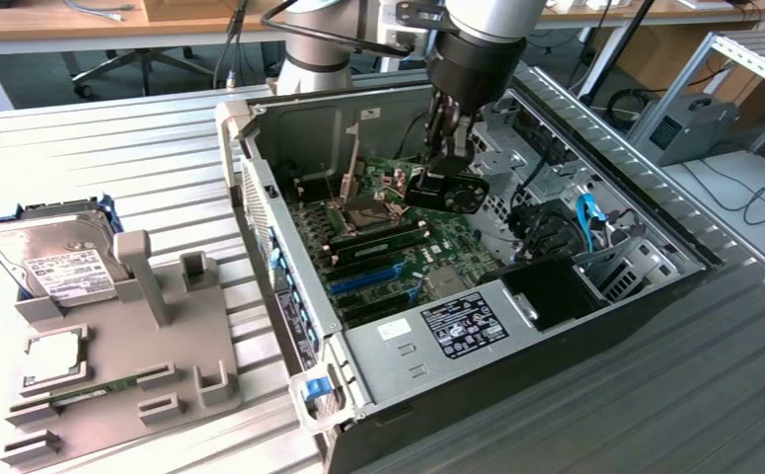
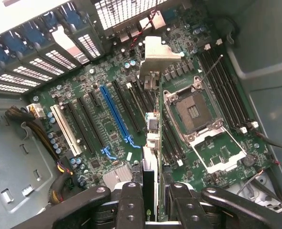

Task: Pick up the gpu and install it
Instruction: 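Insert the gpu into the slot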

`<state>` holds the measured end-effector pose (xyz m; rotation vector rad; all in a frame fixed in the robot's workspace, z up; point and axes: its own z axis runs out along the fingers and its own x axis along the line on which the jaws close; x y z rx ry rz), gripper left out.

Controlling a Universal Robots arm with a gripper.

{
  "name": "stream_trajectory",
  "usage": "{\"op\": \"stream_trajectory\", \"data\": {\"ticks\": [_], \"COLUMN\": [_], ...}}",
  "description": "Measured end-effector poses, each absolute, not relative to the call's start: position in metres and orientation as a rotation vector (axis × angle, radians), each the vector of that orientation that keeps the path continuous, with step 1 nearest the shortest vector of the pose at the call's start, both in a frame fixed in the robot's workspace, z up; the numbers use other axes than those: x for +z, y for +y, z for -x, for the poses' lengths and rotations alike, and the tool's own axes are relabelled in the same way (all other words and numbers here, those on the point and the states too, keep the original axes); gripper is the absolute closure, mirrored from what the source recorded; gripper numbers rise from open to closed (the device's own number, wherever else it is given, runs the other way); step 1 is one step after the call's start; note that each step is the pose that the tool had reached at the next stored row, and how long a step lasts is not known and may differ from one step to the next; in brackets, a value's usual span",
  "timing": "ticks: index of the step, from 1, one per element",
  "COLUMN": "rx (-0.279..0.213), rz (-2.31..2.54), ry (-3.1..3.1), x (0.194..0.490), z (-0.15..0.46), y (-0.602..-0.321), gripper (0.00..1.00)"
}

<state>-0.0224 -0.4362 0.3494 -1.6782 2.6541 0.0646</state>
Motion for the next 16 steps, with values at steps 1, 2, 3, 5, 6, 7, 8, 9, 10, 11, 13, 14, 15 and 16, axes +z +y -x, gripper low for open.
{"op": "stream_trajectory", "data": {"ticks": [1, 2, 3, 5, 6, 7, 8, 9, 10, 11, 13, 14, 15, 16], "rx": [0.065, 0.065, 0.065, 0.065, 0.065, 0.065, 0.065, 0.065, 0.065, 0.065, 0.065, 0.065, 0.065, 0.065], "rz": [1.68, 1.682, 1.685, 1.689, 1.691, 1.694, 1.696, 1.698, 1.7, 1.703, 1.709, 1.711, 1.714, 1.716], "ry": [2.653, 2.651, 2.65, 2.647, 2.646, 2.644, 2.643, 2.642, 2.64, 2.639, 2.635, 2.634, 2.632, 2.631], "x": [0.3494, 0.3493, 0.3493, 0.3493, 0.3493, 0.3493, 0.3493, 0.3493, 0.3493, 0.3493, 0.3492, 0.3492, 0.3492, 0.3492], "z": [0.0224, 0.0224, 0.0224, 0.0224, 0.0224, 0.0224, 0.0224, 0.0224, 0.0224, 0.0224, 0.0224, 0.0224, 0.0224, 0.0224], "y": [-0.4362, -0.4362, -0.4362, -0.4362, -0.4362, -0.4362, -0.4362, -0.4362, -0.4362, -0.4362, -0.4362, -0.4362, -0.4362, -0.4362], "gripper": [0.74, 0.74, 0.74, 0.74, 0.74, 0.74, 0.74, 0.74, 0.74, 0.74, 0.74, 0.74, 0.74, 0.74]}}
